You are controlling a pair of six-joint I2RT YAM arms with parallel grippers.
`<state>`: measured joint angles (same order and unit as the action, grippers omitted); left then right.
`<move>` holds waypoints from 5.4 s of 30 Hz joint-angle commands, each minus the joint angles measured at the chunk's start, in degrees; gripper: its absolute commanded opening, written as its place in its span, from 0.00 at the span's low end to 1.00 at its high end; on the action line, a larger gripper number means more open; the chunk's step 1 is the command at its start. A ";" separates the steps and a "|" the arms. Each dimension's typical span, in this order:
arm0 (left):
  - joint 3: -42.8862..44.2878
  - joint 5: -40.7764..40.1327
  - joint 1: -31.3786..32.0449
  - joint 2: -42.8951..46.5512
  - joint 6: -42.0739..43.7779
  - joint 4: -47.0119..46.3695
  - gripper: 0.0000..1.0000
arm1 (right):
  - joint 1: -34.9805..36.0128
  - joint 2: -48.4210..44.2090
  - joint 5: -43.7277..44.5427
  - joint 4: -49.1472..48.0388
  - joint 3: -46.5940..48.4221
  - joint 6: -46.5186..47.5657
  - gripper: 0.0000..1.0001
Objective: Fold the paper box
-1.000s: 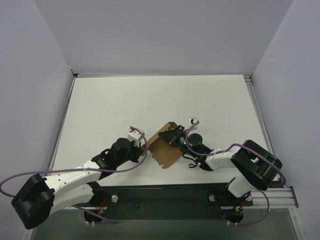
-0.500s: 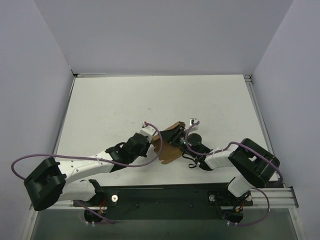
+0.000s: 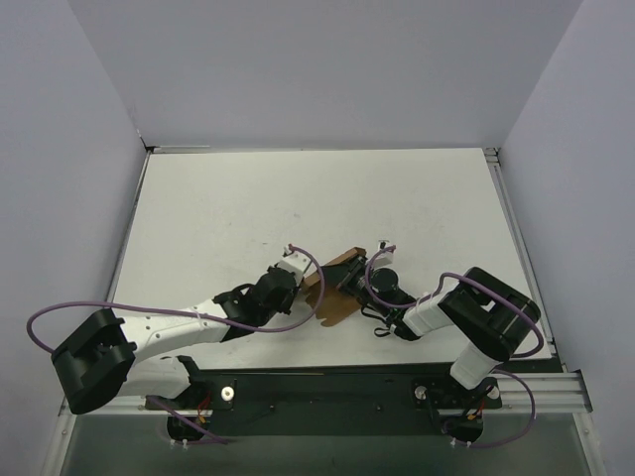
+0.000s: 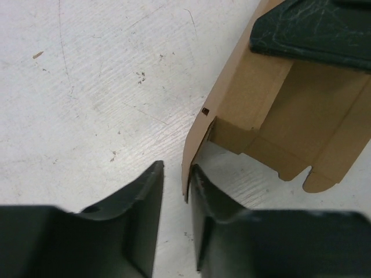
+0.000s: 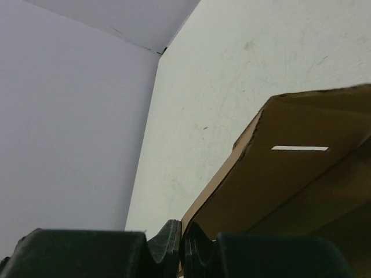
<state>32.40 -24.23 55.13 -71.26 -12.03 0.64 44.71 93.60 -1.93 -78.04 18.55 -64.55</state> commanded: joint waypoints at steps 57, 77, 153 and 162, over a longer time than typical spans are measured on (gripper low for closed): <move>-4.89 30.12 -8.64 -9.42 -0.72 -32.19 0.34 | -0.68 5.45 4.92 -10.55 -2.81 0.22 0.00; -8.67 27.15 -8.46 4.37 -1.68 -27.91 0.37 | -0.68 5.36 4.75 -10.91 -3.25 -0.22 0.00; -6.92 14.03 -17.69 0.36 -11.79 -19.28 0.79 | -0.94 6.15 4.13 -12.14 -3.34 -1.19 0.00; -5.95 27.45 -16.73 -9.59 -9.06 -27.18 0.76 | -0.94 5.89 4.48 -11.87 -3.52 -1.10 0.00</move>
<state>24.56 -4.99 37.76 -79.00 -22.00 -19.79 43.55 97.84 2.92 -83.81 16.60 -69.25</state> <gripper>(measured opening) 0.772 0.043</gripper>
